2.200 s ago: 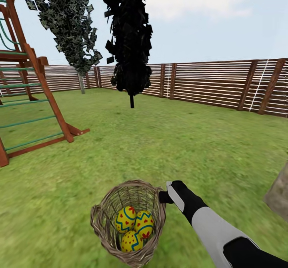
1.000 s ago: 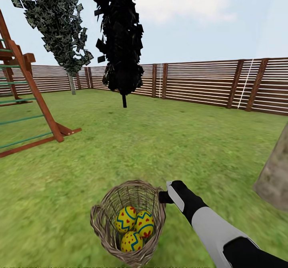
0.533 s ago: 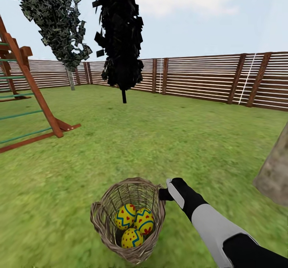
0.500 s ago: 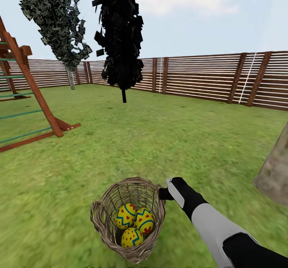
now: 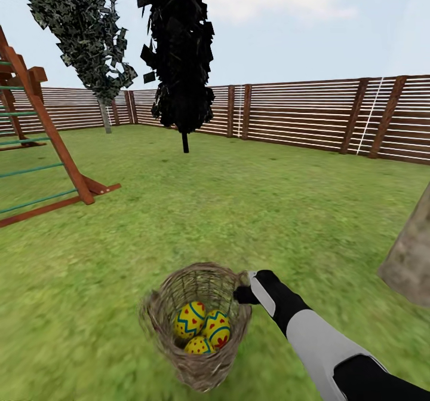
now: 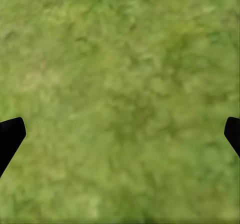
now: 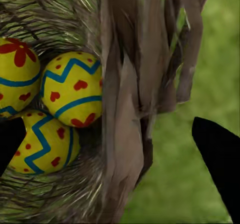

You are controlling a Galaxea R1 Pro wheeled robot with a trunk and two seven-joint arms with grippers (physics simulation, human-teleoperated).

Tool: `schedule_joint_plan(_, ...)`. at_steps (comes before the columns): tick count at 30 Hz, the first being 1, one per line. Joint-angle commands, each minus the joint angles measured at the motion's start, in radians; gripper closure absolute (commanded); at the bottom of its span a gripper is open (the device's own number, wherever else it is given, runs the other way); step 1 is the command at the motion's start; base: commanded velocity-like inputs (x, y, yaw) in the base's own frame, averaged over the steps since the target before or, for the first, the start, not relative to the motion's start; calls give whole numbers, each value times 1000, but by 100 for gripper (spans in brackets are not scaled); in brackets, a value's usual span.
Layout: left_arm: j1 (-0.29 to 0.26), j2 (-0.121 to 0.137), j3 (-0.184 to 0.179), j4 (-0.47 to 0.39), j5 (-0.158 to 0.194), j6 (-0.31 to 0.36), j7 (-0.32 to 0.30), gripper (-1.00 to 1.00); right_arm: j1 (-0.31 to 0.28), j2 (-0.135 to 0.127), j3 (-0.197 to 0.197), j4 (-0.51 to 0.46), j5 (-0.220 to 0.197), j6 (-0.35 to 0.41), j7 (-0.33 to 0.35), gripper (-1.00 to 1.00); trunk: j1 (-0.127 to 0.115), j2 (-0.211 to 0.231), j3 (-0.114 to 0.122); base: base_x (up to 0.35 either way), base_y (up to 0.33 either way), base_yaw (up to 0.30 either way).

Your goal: Take the three Easter eggs out of the wicker basket on the lawn in the garden, then place them on the lawn next to a single tree (choose any tree) so that all three eggs are next to the same tree and none are left in the basket.

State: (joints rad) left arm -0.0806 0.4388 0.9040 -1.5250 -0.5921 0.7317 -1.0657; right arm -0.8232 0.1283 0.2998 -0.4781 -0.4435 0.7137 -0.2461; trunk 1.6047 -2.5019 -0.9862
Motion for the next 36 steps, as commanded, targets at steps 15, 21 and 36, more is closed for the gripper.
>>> schedule_joint_plan(15, 3, -10, 1, -3, -8, -40, -13, -100, -1, -1, 6, -1, -11, 3, -9, -100, -3, 1, 22, 0, 0, 0)
schedule_joint_plan(21, 2, -11, 1, -4, -8, -42, -13, -100, -1, -1, 6, -1, -11, 3, -9, -100, -12, 16, 44, 0, 0, 0)
schedule_joint_plan(36, 2, -12, 1, -3, -8, -43, -13, -100, -1, -1, 5, -1, -11, 3, -9, -100, -70, 121, 91, 0, 0, 0)
